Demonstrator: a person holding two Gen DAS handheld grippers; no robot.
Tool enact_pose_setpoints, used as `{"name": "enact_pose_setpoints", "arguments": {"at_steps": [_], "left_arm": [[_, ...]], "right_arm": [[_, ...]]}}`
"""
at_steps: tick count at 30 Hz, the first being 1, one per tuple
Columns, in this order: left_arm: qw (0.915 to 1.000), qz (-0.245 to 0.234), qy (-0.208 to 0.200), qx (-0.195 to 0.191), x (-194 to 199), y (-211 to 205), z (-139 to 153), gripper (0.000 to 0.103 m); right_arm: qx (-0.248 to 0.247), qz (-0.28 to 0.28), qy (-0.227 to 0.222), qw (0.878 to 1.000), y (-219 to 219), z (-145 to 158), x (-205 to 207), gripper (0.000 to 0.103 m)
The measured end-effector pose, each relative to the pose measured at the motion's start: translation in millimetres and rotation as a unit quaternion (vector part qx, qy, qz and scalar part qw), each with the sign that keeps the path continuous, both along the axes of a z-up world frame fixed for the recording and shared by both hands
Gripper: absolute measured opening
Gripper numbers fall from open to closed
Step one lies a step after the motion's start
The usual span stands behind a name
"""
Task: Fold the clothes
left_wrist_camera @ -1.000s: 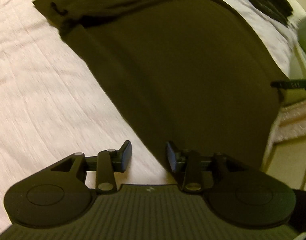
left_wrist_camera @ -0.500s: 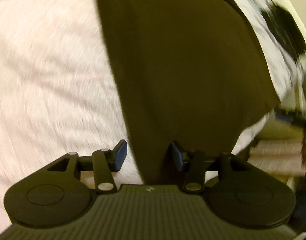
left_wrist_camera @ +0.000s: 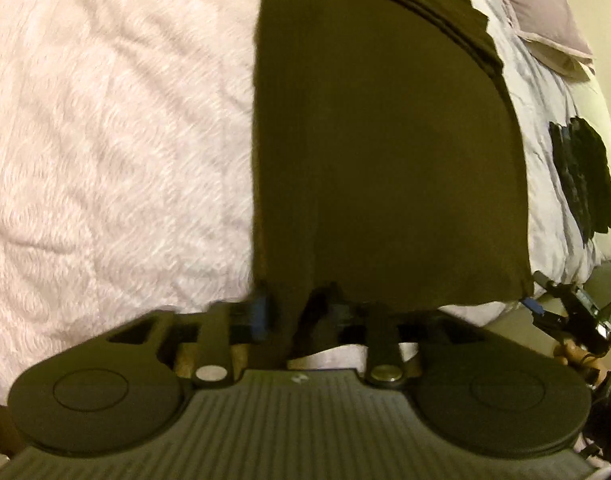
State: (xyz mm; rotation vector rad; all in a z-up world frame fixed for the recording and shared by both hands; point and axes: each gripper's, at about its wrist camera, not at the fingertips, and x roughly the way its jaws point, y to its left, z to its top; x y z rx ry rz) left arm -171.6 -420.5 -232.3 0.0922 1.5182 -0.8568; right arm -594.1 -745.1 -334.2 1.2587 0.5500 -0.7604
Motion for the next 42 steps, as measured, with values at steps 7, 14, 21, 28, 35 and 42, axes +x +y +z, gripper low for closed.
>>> {"name": "enact_pose_setpoints", "arguments": {"at_steps": [7, 14, 21, 28, 35, 42], "left_arm": [[0.9989, 0.008, 0.042, -0.017, 4, 7, -2, 0.005], [0.9986, -0.001, 0.013, -0.051, 17, 28, 40, 0.005], [0.9995, -0.002, 0.022, -0.024, -1, 34, 25, 0.004], [0.9997, -0.012, 0.015, -0.014, 5, 39, 22, 0.004], [0.9997, -0.017, 0.018, -0.008, 6, 57, 21, 0.004], [0.9994, -0.030, 0.021, 0.000, 8, 56, 16, 0.004]], "right_arm": [[0.086, -0.052, -0.070, 0.993, -27, -8, -22, 0.007], [0.036, 0.016, -0.003, 0.999, -53, 59, -1, 0.005], [0.021, 0.062, 0.091, 0.994, -37, 62, 10, 0.005], [-0.005, 0.097, 0.144, 0.985, -32, 60, 22, 0.004], [-0.014, 0.131, 0.180, 0.975, -32, 61, 35, 0.004], [-0.043, 0.197, 0.238, 0.950, -27, 61, 58, 0.004]]}}
